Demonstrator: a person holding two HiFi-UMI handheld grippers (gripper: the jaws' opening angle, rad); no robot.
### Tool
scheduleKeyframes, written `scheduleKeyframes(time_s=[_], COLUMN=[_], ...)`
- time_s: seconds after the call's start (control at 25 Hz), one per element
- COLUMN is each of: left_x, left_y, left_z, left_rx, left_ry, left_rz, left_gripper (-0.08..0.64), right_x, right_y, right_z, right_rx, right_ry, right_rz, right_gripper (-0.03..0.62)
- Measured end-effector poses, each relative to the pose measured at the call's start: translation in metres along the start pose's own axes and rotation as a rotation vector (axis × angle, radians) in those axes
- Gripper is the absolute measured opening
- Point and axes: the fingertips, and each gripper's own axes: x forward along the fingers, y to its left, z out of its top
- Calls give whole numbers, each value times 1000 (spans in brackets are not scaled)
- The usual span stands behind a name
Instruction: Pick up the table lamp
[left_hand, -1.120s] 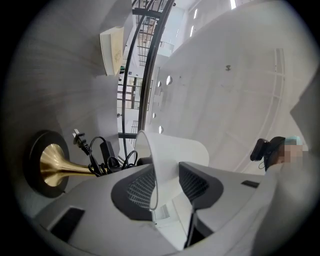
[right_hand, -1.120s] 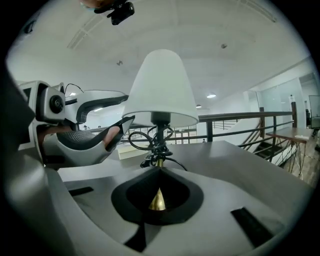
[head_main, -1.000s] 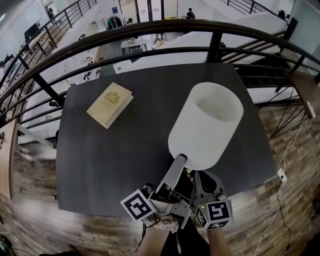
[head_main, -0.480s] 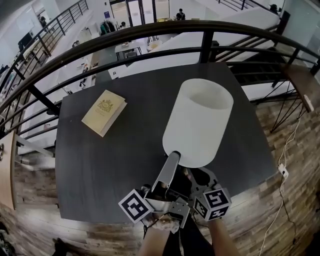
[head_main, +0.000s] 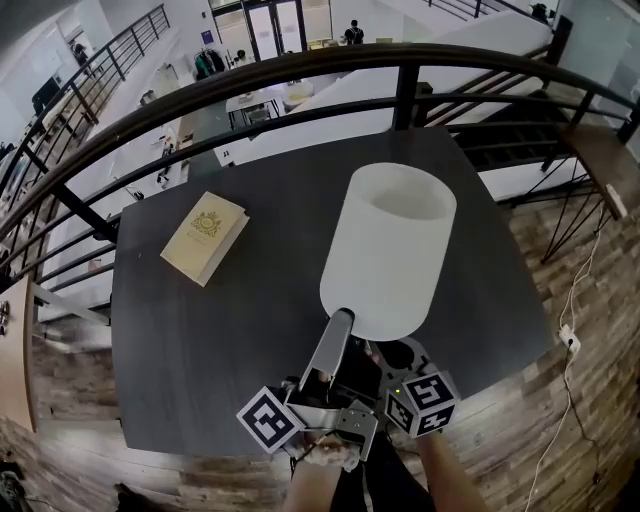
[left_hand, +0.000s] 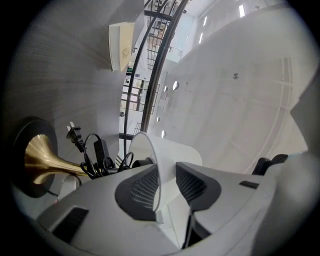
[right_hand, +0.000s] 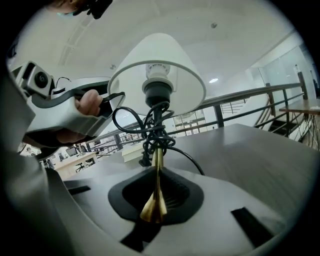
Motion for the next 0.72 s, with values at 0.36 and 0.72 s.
scheduleKeyframes(time_s=[0.36,0.72], left_x=[3,2], left_y=[-1,0], left_z=[2,3], left_rx=[-11,-19], left_ry=[-10,-24], left_rz=[-11,-17], left_gripper=[121,120], right_x=[-1,19], right_y=[-2,2], right_z=[-4,-8], right_rx=[-12,13], right_ry=[20,59], right_rz=[29,89], right_gripper=[80,126])
